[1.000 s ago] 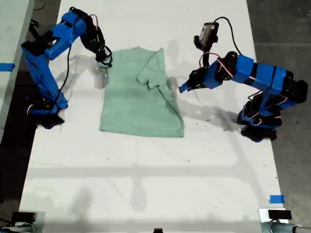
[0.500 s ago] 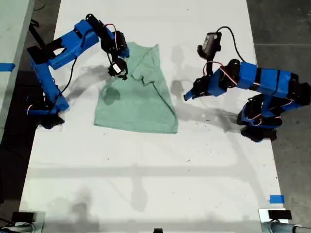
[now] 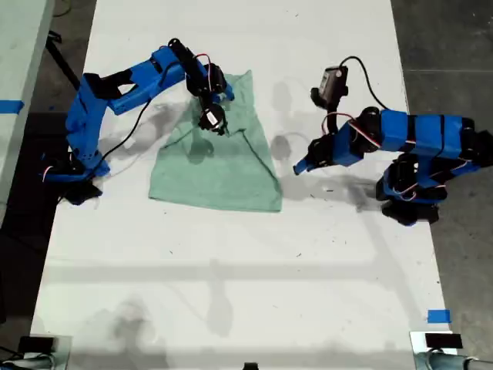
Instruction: Fold t-shirt
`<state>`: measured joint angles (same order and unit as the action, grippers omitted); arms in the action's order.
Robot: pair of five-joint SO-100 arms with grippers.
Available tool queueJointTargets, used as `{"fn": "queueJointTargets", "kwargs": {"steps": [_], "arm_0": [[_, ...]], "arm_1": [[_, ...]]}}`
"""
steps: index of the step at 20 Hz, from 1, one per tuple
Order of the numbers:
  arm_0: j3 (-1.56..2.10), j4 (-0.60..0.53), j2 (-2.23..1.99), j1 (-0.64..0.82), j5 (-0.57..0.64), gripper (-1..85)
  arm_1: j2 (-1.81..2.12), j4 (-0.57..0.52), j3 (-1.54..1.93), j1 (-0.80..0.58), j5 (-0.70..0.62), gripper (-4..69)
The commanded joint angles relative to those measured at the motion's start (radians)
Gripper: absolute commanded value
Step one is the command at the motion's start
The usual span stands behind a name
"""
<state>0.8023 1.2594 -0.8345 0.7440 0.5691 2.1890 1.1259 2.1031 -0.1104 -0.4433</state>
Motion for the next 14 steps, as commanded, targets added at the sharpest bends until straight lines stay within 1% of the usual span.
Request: {"fn": "queueJointTargets", "kwargs": {"steps": [1, 5, 7, 10, 12, 14], "arm_0": [[-0.071, 0.058, -0.103, -0.005, 0.017, 23.8], [-0.041, 0.186, -0.264, -0.002, 0.061, 24.4], [-0.021, 0.245, -0.325, -0.015, 0.081, 24.4], [0.02, 0.339, -0.385, -0.055, 0.094, 24.4], [0.097, 0.356, -0.442, -0.097, 0.094, 24.4], [0.21, 0.334, -0.526, -0.147, 0.089, 24.4]], "arm_1": [[0.051, -0.035, -0.003, 0.04, 0.011, 15.3], [0.049, -0.046, 0.012, 0.075, -0.008, 20.2], [0.037, -0.084, 0.029, 0.084, -0.032, 22.3], [-0.044, -0.164, 0.051, 0.084, -0.08, 23.4], [-0.127, -0.219, 0.052, 0.075, -0.11, 24.1], [-0.192, -0.278, 0.057, 0.06, -0.138, 24.8]]}}
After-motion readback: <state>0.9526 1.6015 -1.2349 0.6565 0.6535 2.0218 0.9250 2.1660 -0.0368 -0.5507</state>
